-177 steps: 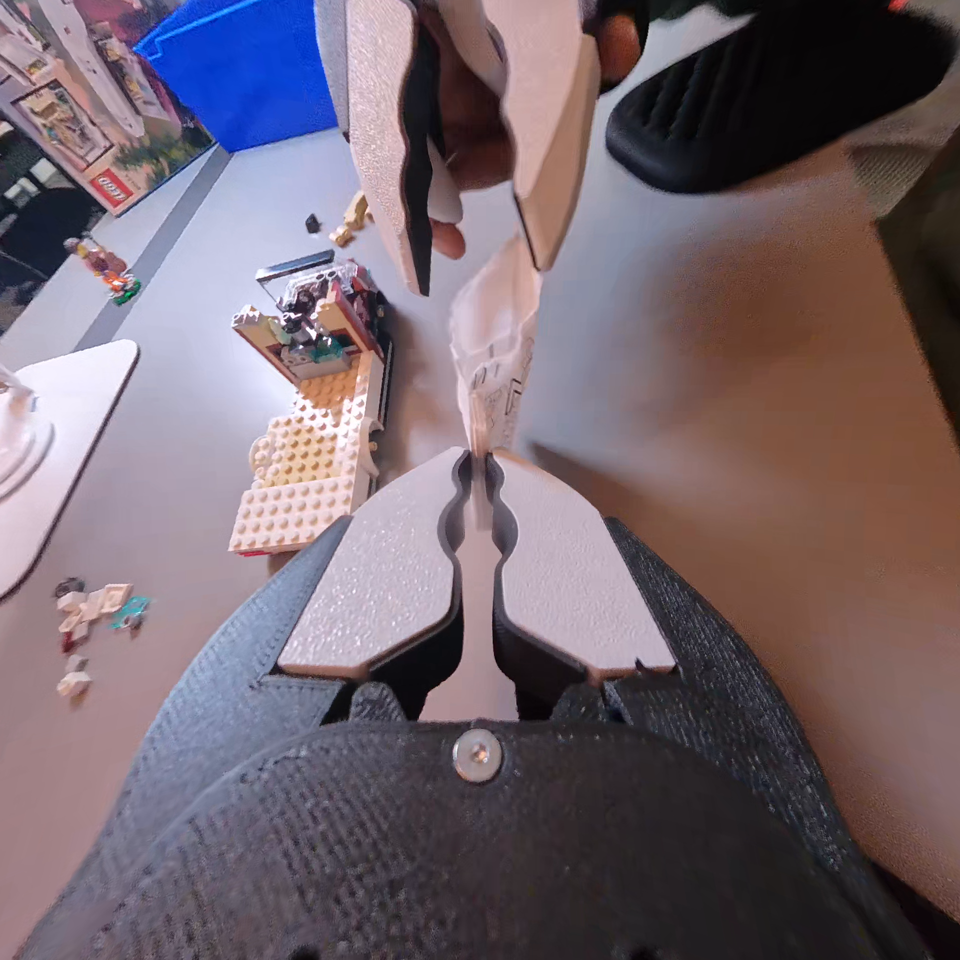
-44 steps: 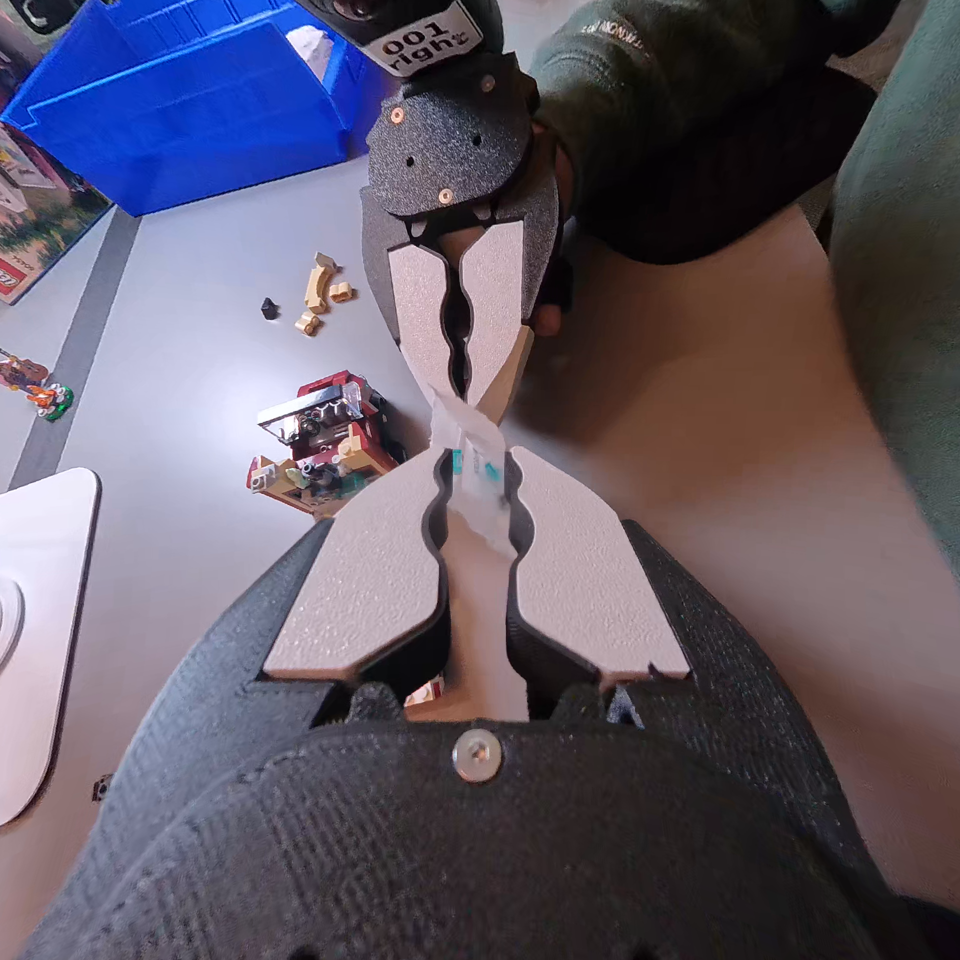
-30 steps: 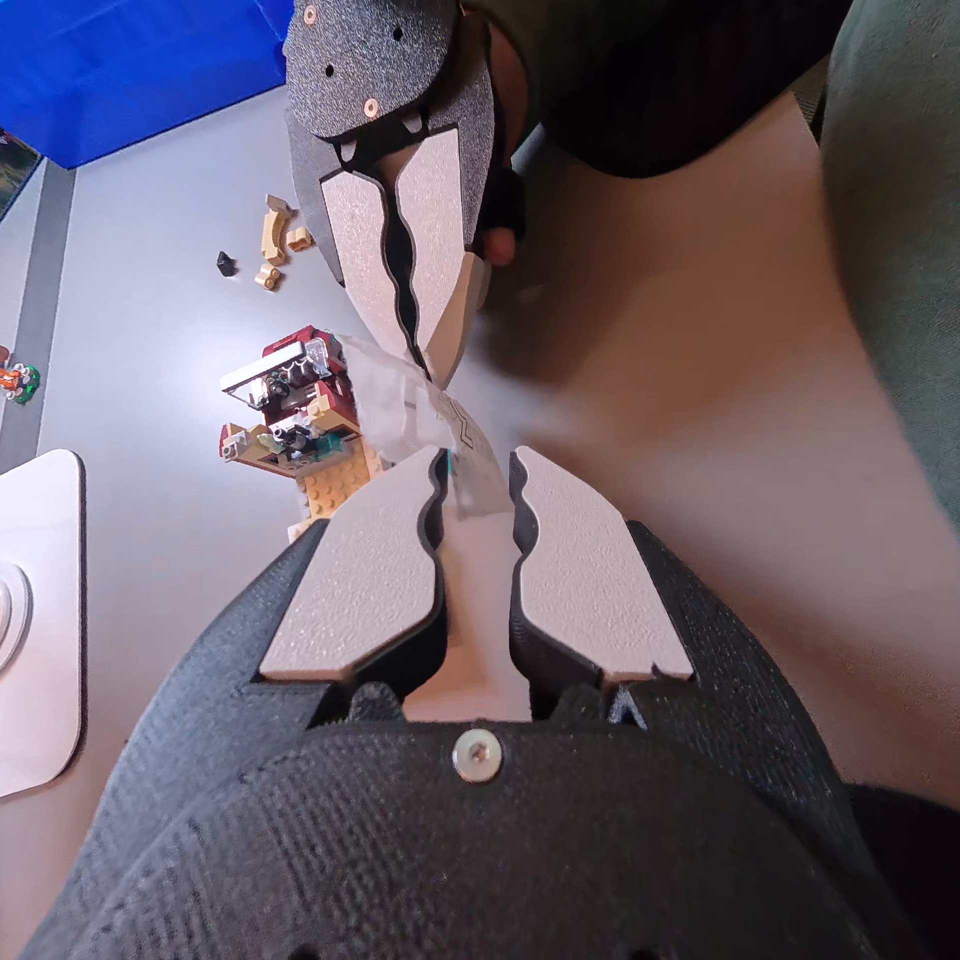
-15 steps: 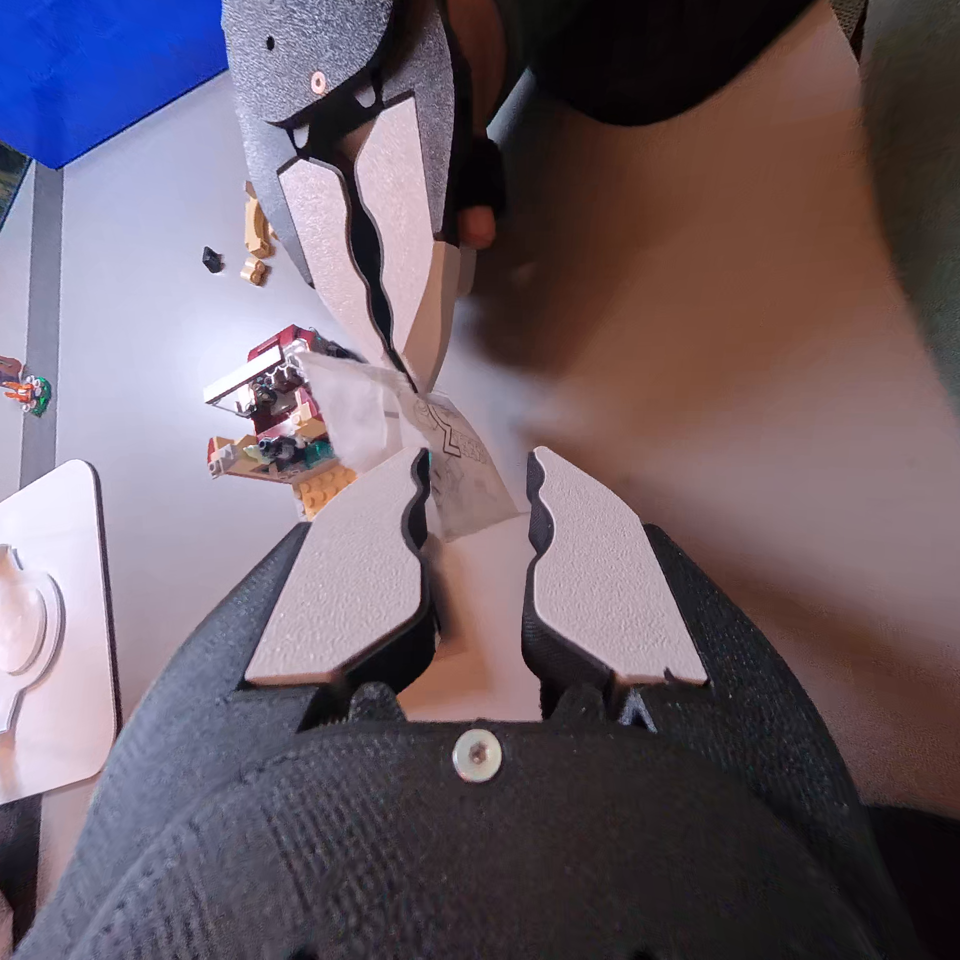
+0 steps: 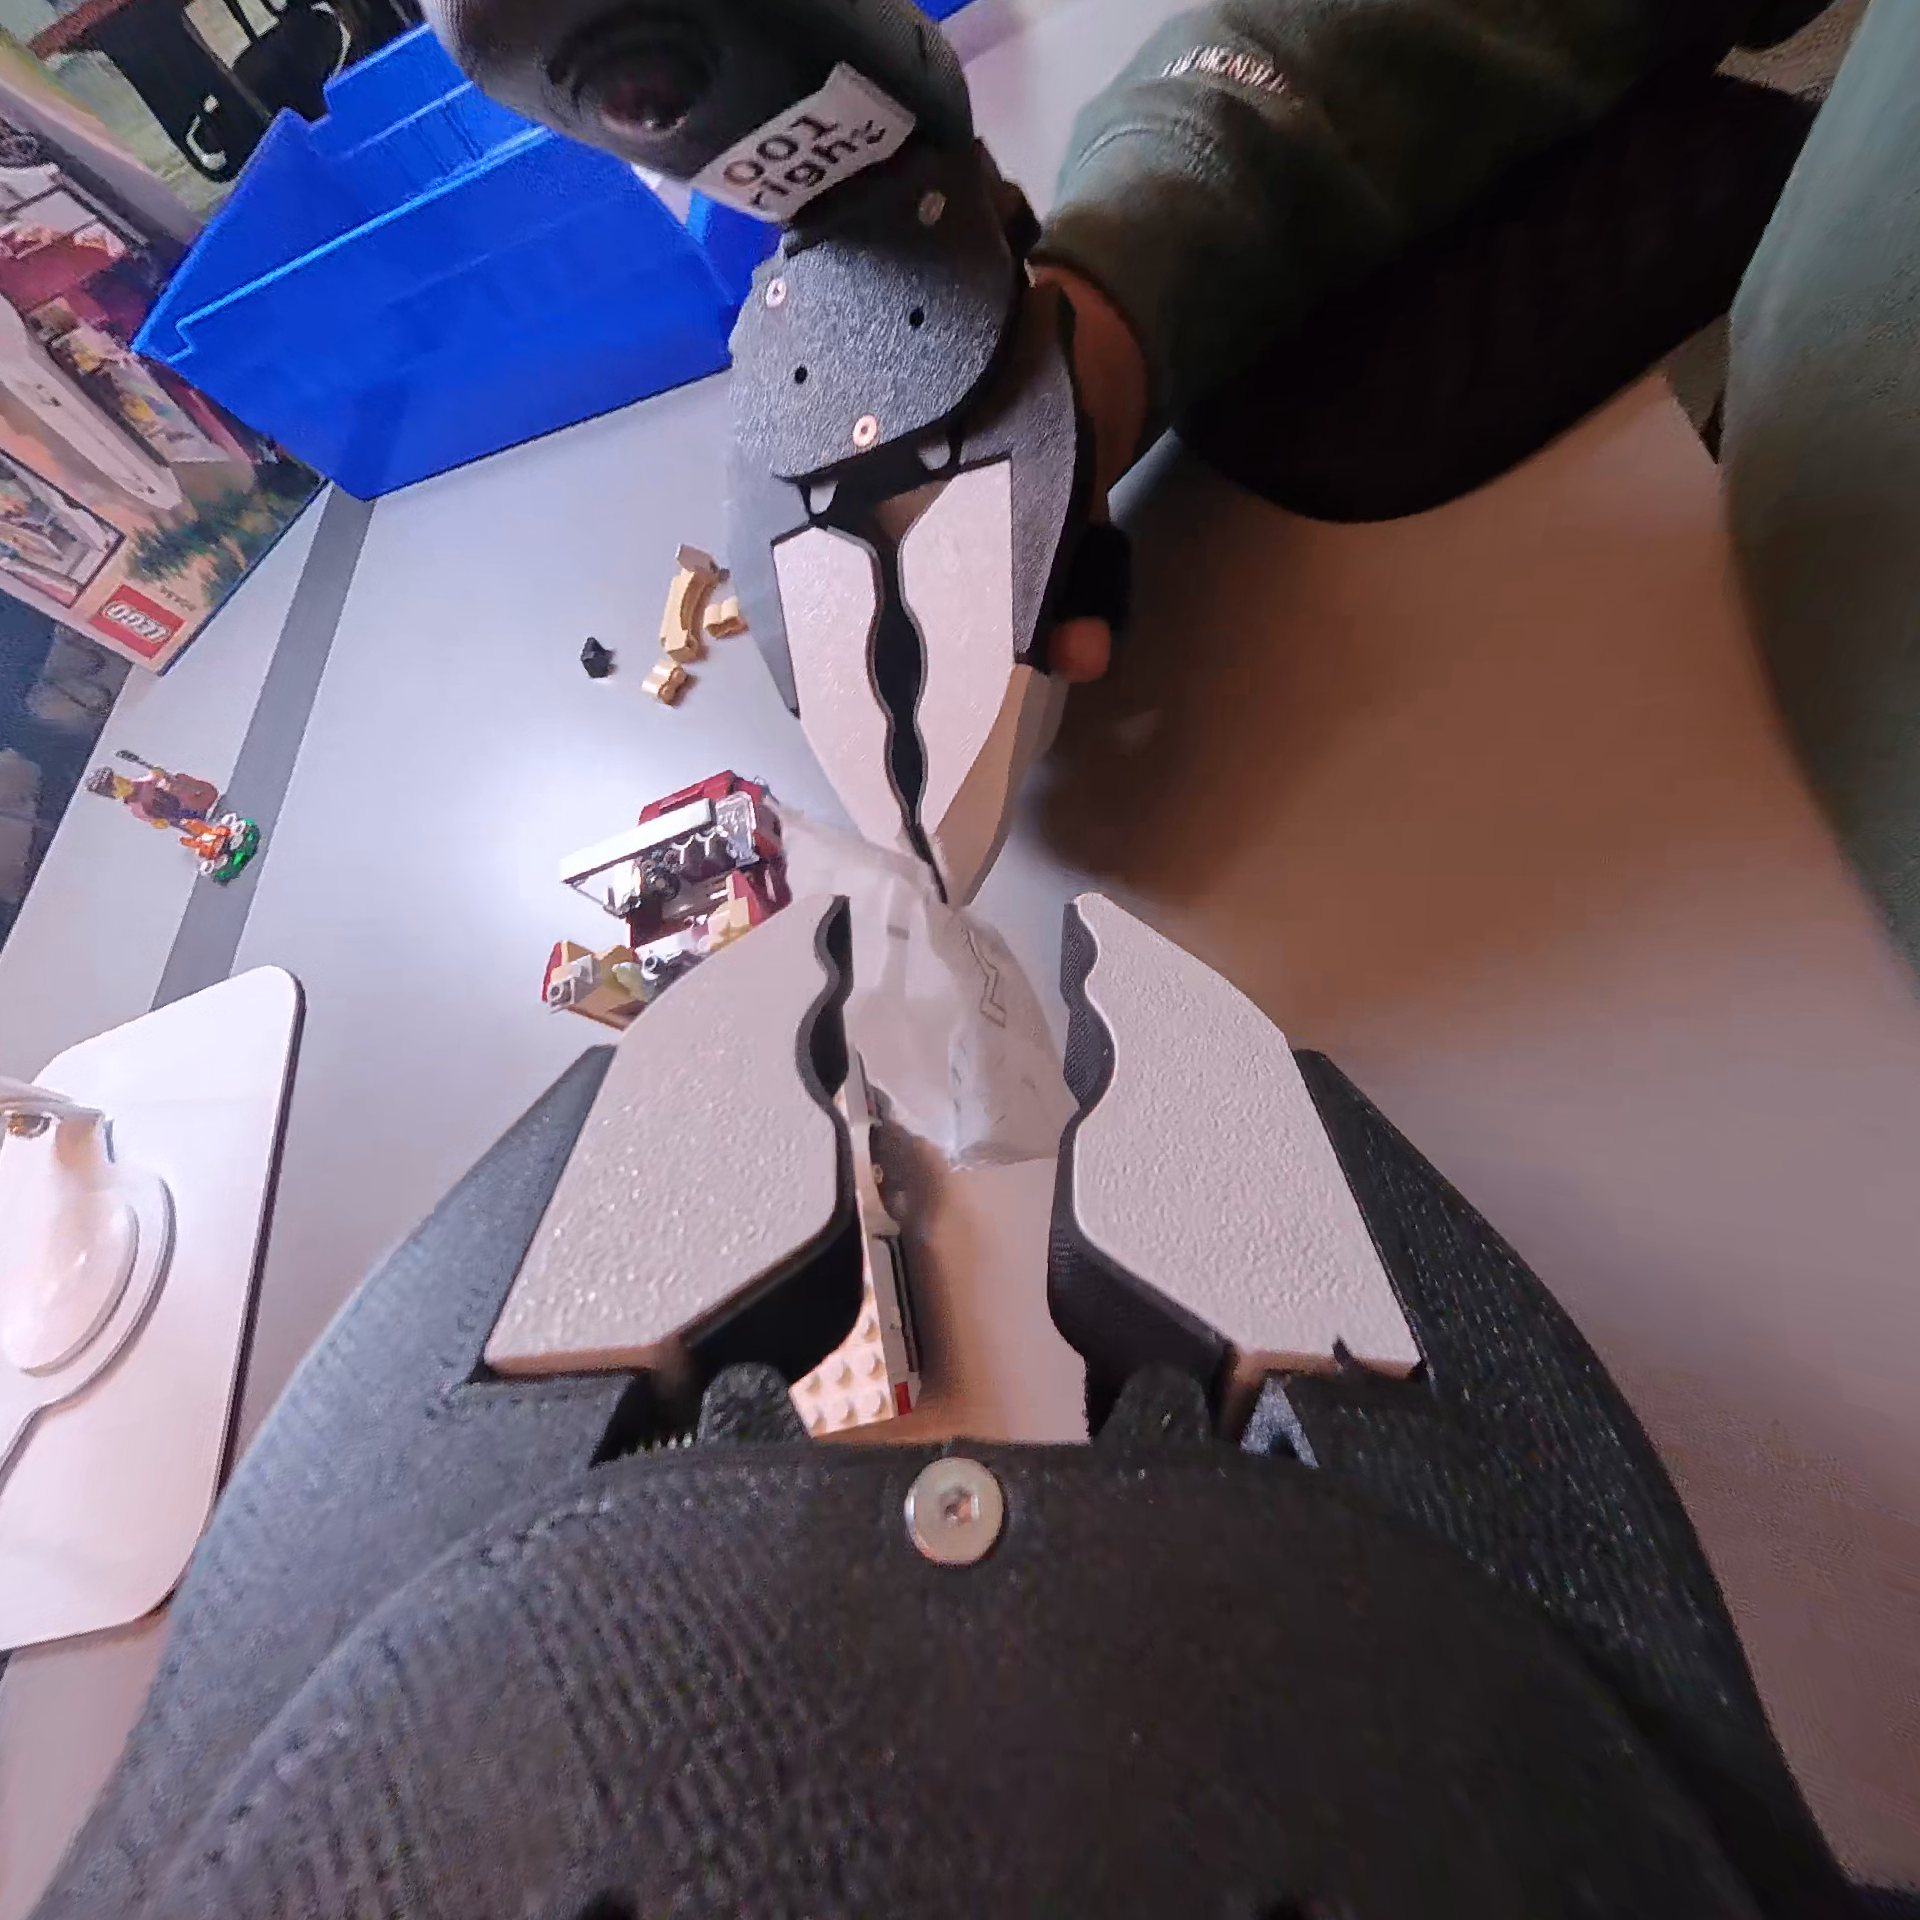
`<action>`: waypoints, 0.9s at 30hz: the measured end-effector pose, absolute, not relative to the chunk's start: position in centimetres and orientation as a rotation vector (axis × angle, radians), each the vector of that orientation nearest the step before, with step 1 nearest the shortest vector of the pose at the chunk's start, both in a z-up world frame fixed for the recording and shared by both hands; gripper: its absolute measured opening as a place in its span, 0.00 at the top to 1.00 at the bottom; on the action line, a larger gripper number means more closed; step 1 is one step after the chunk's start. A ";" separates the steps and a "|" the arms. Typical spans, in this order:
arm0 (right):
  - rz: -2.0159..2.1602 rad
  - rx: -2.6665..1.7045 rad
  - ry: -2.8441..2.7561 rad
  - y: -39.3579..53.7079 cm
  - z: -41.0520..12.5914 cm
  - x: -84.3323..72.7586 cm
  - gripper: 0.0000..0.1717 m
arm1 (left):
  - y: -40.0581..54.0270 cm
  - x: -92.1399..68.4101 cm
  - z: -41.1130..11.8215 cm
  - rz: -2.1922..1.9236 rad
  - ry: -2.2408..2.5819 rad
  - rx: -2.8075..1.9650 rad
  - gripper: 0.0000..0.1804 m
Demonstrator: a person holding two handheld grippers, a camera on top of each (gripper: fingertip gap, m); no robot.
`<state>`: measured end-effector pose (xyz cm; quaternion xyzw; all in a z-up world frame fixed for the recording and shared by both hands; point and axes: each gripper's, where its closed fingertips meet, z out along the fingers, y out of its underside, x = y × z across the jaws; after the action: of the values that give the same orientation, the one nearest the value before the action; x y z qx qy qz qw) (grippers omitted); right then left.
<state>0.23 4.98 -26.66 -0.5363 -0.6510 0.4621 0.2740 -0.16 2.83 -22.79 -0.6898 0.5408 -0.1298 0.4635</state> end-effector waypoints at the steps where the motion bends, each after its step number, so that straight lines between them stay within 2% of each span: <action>1: 1.242 -1.441 -1.750 5.0 -26.6 0.2 0.99 | 3.0 -0.5 -22.8 -0.309 1.320 -1.702 0.79; 4: 1.239 -1.438 -1.745 5.1 -26.6 0.2 1.00 | 5.1 -3.5 -21.1 -0.266 1.146 -1.726 0.82; 6: 1.232 -1.437 -1.746 5.1 -26.6 0.2 0.99 | 8.0 -8.0 -20.1 -0.250 0.853 -1.816 0.84; 9: 1.227 -1.434 -1.753 5.0 -26.7 0.2 0.99 | 11.3 -15.8 -22.8 -0.195 0.414 -2.048 0.84; 11: 1.226 -1.429 -1.757 4.9 -26.7 0.2 0.99 | 12.0 -18.8 -25.9 -0.171 0.288 -2.175 0.82; 14: 1.219 -1.417 -1.767 4.8 -26.6 0.3 0.99 | 12.0 -20.5 -29.5 -0.103 0.297 -2.298 0.80; 17: 1.220 -1.411 -1.774 4.6 -26.6 0.4 0.99 | 11.9 -20.7 -31.0 -0.059 0.354 -2.347 0.83; 23: 1.226 -1.409 -1.778 4.5 -26.6 0.4 0.99 | 11.9 -20.6 -31.2 -0.045 0.396 -2.354 0.96; 27: 1.224 -1.407 -1.776 4.5 -26.6 0.4 0.99 | 11.7 -19.0 -30.2 -0.131 0.474 -2.276 0.96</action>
<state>0.37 4.55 -26.55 -0.5246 -0.6621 0.4563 0.2796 -19.04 11.68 -30.16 -0.8977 0.1871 -0.0517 0.3955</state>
